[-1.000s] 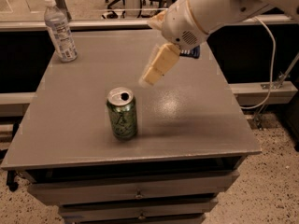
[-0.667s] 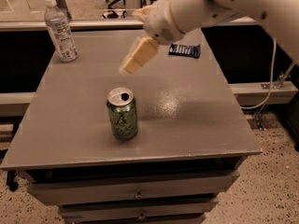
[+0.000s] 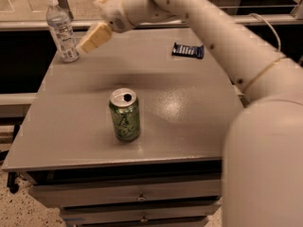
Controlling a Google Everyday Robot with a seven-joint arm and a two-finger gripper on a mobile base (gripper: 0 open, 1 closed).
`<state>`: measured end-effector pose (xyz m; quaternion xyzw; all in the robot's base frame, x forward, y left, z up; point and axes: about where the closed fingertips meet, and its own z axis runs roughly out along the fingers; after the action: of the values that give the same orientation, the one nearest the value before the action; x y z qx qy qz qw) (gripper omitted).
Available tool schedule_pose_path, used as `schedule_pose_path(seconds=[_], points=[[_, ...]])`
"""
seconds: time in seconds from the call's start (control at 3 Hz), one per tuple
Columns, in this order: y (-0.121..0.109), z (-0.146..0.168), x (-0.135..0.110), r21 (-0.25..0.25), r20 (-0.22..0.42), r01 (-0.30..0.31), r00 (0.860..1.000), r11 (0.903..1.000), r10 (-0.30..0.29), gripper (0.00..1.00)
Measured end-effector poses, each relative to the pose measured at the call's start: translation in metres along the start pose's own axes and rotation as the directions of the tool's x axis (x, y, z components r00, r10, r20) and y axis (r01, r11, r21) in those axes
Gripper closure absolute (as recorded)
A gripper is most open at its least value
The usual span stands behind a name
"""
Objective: Move blue plastic bottle near rxbar blueberry
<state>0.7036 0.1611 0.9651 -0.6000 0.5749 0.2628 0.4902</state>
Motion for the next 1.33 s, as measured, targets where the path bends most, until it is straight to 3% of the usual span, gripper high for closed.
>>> schedule_pose_path(seconds=[0.33, 0.67, 1.0, 1.33], points=[[-0.017, 0.046, -0.006, 0.004, 0.051, -0.052, 0.997, 0.9986, 0.052, 0.00], [-0.026, 0.074, -0.006, 0.054, 0.064, -0.108, 0.992, 0.9926, 0.105, 0.00], [-0.031, 0.098, -0.001, 0.121, 0.061, -0.171, 0.985, 0.9778, 0.164, 0.00], [-0.035, 0.122, 0.002, 0.135, 0.071, -0.236, 0.971, 0.9622, 0.229, 0.00]])
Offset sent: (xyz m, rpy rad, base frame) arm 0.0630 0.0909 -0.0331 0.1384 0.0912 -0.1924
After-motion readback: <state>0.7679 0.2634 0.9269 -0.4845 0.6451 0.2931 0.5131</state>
